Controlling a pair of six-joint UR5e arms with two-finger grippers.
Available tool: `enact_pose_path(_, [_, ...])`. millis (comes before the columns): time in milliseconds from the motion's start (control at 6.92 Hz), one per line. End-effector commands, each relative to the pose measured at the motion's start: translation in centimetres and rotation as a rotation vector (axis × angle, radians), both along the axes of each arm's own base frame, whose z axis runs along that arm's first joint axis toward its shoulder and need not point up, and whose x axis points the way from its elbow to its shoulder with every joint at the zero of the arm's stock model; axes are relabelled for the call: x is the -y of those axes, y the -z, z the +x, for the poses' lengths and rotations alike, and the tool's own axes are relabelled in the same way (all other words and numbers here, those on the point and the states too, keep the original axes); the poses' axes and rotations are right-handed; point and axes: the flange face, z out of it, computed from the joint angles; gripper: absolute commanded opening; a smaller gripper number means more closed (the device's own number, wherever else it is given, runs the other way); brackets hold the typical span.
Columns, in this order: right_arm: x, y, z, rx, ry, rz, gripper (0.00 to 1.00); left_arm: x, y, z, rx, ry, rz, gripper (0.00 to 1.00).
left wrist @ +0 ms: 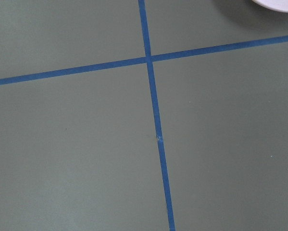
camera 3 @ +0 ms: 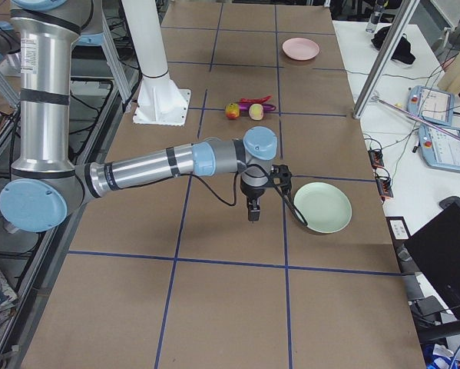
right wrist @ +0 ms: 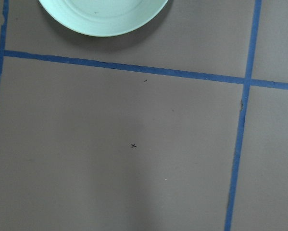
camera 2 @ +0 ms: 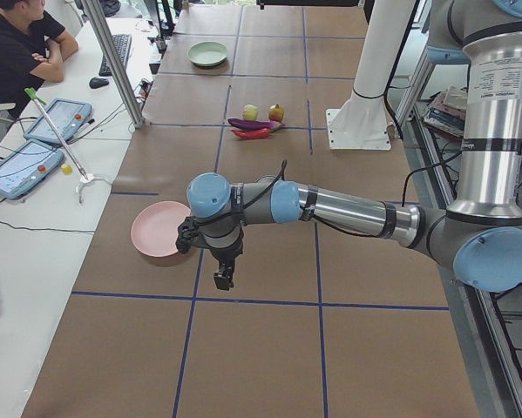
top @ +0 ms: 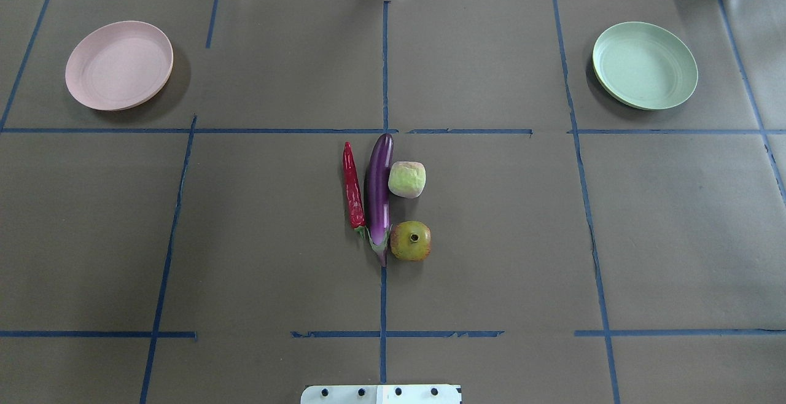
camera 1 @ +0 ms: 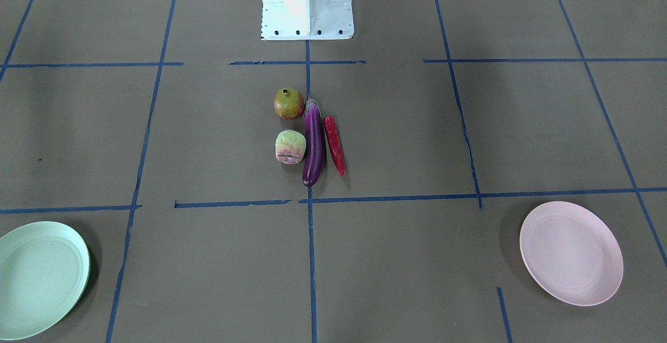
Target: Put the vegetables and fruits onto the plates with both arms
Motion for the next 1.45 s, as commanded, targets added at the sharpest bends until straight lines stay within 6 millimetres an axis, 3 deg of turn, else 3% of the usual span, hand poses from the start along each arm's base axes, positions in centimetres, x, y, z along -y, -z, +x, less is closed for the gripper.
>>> enact_pose_path(0, [2.7, 9.4, -8.9, 0.047, -0.060, -0.048, 1.00, -0.6, 1.1, 0.2, -0.029, 0.003, 0.018, 1.00])
enact_pose_path(145, [3.5, 14.0, -13.1, 0.060, -0.104, -0.070, 1.00, -0.7, 2.1, 0.2, -0.029, 0.004, 0.035, 1.00])
enact_pose_path(289, [1.4, 18.1, -17.2, 0.087, -0.104, -0.079, 1.00, -0.8, 2.5, 0.2, -0.028, 0.003, 0.042, 1.00])
enact_pose_path(434, [0.6, 22.8, -22.3, 0.095, -0.141, -0.075, 1.00, -0.8, 2.7, 0.2, -0.029, 0.004, 0.047, 1.00])
enact_pose_path(578, [-2.1, 26.0, -29.1, 0.083, -0.172, -0.087, 1.00, -0.8, 1.8, 0.2, -0.028, 0.002, 0.028, 1.00])
enact_pose_path(723, [-4.3, 29.3, -33.6, 0.093, -0.227, -0.090, 0.99, -0.8, 2.7, 0.2, -0.027, 0.007, 0.042, 1.00])
enact_pose_path(867, [-4.8, 31.7, -35.3, 0.122, -0.252, -0.126, 0.99, -0.8, 2.7, 0.3, -0.028, 0.021, 0.028, 1.00])
enact_pose_path(1156, [-4.6, 34.4, -41.9, 0.103, -0.307, -0.202, 0.98, -0.8, 2.9, 0.3, -0.028, 0.033, 0.019, 1.00])
enact_pose_path(1301, [-7.4, 34.2, -45.0, 0.080, -0.286, -0.198, 0.99, -0.8, 2.9, 0.3, -0.028, 0.034, 0.018, 1.00])
